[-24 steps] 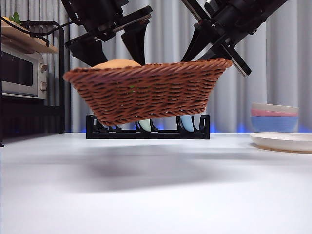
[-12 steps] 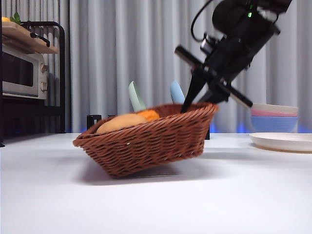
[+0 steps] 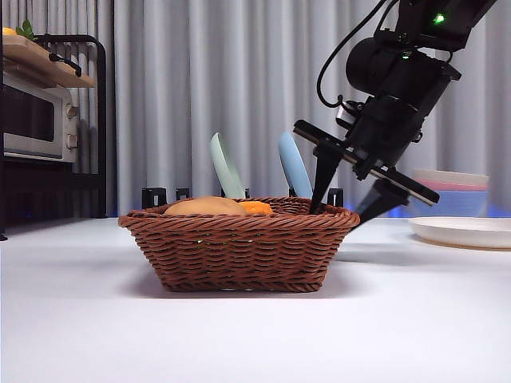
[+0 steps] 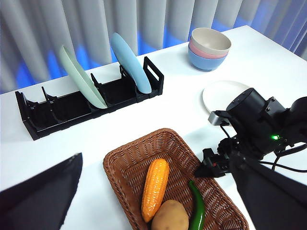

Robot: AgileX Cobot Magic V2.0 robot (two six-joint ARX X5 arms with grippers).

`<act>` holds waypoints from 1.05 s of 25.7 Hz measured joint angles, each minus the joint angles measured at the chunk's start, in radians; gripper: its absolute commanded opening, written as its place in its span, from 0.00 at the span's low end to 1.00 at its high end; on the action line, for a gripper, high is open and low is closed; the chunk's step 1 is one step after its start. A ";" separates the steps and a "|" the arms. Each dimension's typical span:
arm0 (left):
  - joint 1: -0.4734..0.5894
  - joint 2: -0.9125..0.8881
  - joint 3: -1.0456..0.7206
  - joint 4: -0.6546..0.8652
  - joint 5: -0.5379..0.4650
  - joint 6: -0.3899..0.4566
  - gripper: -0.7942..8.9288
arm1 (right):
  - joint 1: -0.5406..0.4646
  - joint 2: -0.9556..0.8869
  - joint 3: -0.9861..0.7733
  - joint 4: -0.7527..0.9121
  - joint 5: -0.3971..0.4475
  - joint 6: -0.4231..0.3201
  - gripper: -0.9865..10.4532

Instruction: Pick up the basket,pick up the corn from the table,pick up the potato from the table,pick up the cucumber from the table,put all items into the basket

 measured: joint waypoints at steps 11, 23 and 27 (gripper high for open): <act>0.060 0.015 -0.007 0.014 -0.202 0.150 0.07 | -0.050 -0.452 0.001 -0.038 0.229 -0.333 0.07; 0.158 -0.204 -0.467 0.451 -0.184 0.198 0.07 | -0.048 -0.809 -0.165 0.135 0.380 -0.472 0.07; 0.158 -0.338 -0.692 0.583 -0.182 0.198 0.07 | -0.036 -0.950 -0.360 0.256 0.422 -0.479 0.07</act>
